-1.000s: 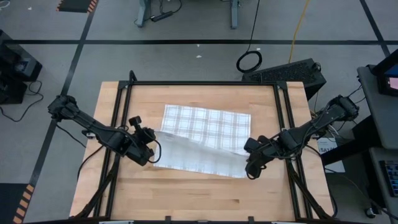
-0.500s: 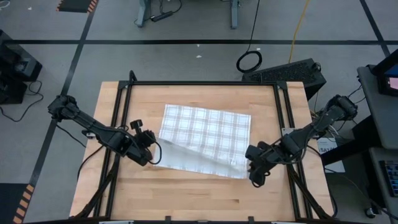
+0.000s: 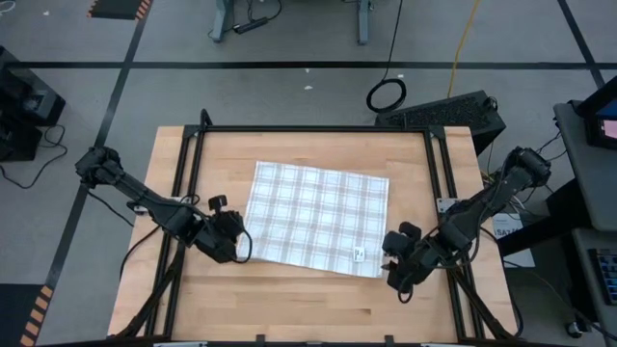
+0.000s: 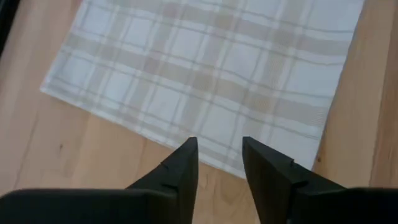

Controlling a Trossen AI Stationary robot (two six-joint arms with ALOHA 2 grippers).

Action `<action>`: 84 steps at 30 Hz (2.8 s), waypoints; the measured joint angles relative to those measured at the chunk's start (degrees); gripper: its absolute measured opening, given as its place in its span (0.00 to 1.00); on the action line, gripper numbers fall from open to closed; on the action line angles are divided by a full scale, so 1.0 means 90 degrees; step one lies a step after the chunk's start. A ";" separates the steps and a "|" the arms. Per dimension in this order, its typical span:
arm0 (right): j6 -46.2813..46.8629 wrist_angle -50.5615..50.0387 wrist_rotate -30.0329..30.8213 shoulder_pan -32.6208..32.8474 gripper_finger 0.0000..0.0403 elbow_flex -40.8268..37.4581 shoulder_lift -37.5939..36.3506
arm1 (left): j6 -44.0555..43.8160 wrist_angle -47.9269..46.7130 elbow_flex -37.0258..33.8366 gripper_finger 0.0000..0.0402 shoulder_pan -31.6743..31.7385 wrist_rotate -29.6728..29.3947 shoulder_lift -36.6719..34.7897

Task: Roll towel
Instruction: Fold the brown checkered towel

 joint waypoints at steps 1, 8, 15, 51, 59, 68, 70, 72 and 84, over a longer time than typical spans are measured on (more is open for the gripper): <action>-0.0042 0.0049 0.0046 0.0073 0.42 0.0000 0.0084 | -0.0071 0.0007 0.0000 0.33 -0.0032 -0.0034 0.0000; -0.0702 0.1094 0.0602 0.0476 0.38 0.0000 0.0933 | -0.0472 0.1279 -0.0499 0.29 -0.0484 -0.0050 0.0232; -0.1006 0.2141 0.2414 0.0750 0.29 0.0000 0.2043 | -0.0738 0.3521 -0.1559 0.18 -0.0865 -0.0585 0.0690; -0.4202 0.9882 0.1258 -0.1468 0.01 -0.2231 0.4063 | -0.0606 0.6066 -0.2188 0.06 -0.0604 -0.0662 0.2614; -0.3525 1.0335 0.1526 -0.1279 0.01 -0.2183 0.4693 | -0.0205 0.5697 -0.2174 0.06 -0.0766 -0.0327 0.1861; -0.4063 1.0838 0.1378 -0.1221 0.01 -0.2203 0.3983 | 0.1840 0.6600 -0.2147 0.06 -0.0199 -0.1248 0.1013; -0.4176 1.0828 0.1385 -0.1263 0.01 -0.2215 0.3801 | 0.2036 0.6758 -0.2198 0.06 0.0106 -0.1034 0.1083; -0.4296 1.0824 0.1414 -0.1301 0.01 -0.2215 0.3629 | 0.2065 0.6823 -0.2313 0.06 0.0408 -0.0791 0.1210; -0.4991 1.0790 0.1424 -0.1975 0.01 -0.2211 0.3672 | 0.1408 0.6922 -0.2906 0.06 0.0946 -0.0826 0.1505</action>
